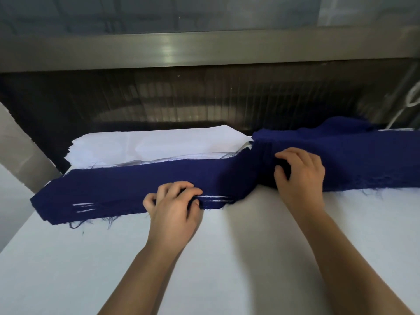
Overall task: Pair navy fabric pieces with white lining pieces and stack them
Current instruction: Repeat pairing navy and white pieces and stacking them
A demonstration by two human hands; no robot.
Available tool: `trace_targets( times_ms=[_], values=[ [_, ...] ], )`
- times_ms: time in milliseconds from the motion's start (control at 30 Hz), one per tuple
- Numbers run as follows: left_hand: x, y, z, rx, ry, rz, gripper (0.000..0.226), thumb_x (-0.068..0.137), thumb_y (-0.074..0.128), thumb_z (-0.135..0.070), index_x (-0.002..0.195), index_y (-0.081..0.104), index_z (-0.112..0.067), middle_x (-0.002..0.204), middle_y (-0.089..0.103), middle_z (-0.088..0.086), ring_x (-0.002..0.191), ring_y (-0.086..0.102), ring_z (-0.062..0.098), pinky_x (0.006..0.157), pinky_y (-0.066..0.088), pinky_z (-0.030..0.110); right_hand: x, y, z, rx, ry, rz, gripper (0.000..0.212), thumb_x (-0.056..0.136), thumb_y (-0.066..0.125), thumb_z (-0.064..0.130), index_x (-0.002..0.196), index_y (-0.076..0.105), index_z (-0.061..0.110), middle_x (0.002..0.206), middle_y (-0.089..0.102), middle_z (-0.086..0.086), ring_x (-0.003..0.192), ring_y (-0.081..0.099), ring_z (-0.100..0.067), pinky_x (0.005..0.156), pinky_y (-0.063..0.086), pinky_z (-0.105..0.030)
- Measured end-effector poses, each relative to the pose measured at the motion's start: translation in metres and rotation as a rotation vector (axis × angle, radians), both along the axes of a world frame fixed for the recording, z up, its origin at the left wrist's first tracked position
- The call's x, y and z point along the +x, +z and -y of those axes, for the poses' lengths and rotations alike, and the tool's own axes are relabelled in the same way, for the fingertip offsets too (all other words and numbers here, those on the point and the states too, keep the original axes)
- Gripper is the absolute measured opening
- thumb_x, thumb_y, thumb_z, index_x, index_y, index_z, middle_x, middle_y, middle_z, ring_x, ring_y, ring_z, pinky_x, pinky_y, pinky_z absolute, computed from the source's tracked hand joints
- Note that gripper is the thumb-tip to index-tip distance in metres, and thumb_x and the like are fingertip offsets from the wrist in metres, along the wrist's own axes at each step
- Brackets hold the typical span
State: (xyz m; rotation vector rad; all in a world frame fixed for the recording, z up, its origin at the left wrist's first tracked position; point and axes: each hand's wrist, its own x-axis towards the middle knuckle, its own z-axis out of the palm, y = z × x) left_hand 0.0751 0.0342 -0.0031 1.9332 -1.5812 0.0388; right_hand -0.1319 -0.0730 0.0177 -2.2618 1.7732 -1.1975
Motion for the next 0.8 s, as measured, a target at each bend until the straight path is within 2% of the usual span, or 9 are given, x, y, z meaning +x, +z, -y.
trace_targets(
  times_ms=[100, 233, 367, 467, 633, 800],
  values=[
    [-0.005, -0.001, 0.000, -0.029, -0.019, 0.002, 0.028, 0.081, 0.050, -0.020, 0.095, 0.075, -0.019, 0.104, 0.067, -0.008, 0.104, 0.057, 0.020, 0.082, 0.010, 0.025, 0.001, -0.003, -0.001, 0.016, -0.012, -0.041, 0.029, 0.090, 0.057, 0.009, 0.118, 0.063, 0.008, 0.126, 0.056, -0.008, 0.120, 0.041, -0.031, 0.092, 0.023, -0.030],
    [-0.006, -0.001, 0.000, -0.086, -0.042, 0.017, 0.025, 0.081, 0.053, -0.014, 0.093, 0.075, -0.016, 0.100, 0.068, -0.005, 0.099, 0.059, 0.022, 0.080, 0.012, 0.026, -0.005, 0.001, 0.002, 0.018, 0.024, 0.049, 0.026, 0.093, 0.052, 0.007, 0.117, 0.062, 0.003, 0.121, 0.060, -0.012, 0.114, 0.046, -0.030, 0.096, 0.029, -0.029],
    [-0.005, -0.001, -0.002, -0.152, -0.075, 0.016, 0.026, 0.084, 0.050, -0.016, 0.090, 0.075, -0.016, 0.097, 0.068, -0.006, 0.097, 0.047, 0.008, 0.080, 0.014, 0.027, -0.009, 0.004, 0.002, 0.046, 0.002, 0.076, 0.032, 0.093, 0.054, 0.013, 0.123, 0.058, 0.004, 0.130, 0.050, -0.012, 0.118, 0.041, -0.026, 0.095, 0.025, -0.019],
    [-0.002, -0.001, -0.003, -0.186, -0.063, 0.040, 0.025, 0.083, 0.051, -0.013, 0.088, 0.075, -0.016, 0.095, 0.069, -0.006, 0.095, 0.047, 0.008, 0.080, 0.015, 0.027, -0.009, 0.003, 0.001, 0.088, 0.012, -0.013, 0.042, 0.090, 0.061, 0.023, 0.127, 0.056, 0.006, 0.134, 0.045, -0.010, 0.122, 0.035, -0.026, 0.100, 0.026, -0.025],
    [0.008, -0.004, -0.004, -0.173, -0.035, 0.053, 0.022, 0.079, 0.056, -0.008, 0.088, 0.074, -0.017, 0.093, 0.068, -0.007, 0.091, 0.059, 0.020, 0.079, 0.015, 0.026, -0.017, 0.011, 0.005, 0.094, 0.042, -0.060, 0.033, 0.094, 0.053, 0.016, 0.125, 0.058, 0.005, 0.130, 0.054, -0.011, 0.121, 0.040, -0.027, 0.100, 0.028, -0.027],
    [0.010, -0.007, -0.003, -0.201, -0.021, 0.057, 0.022, 0.079, 0.057, -0.008, 0.089, 0.074, -0.019, 0.093, 0.068, -0.009, 0.094, 0.048, 0.010, 0.079, 0.014, 0.026, -0.026, 0.014, 0.010, 0.134, 0.045, -0.044, 0.033, 0.096, 0.045, 0.007, 0.128, 0.054, 0.004, 0.135, 0.050, -0.011, 0.124, 0.043, -0.026, 0.103, 0.029, -0.027]
  ],
)
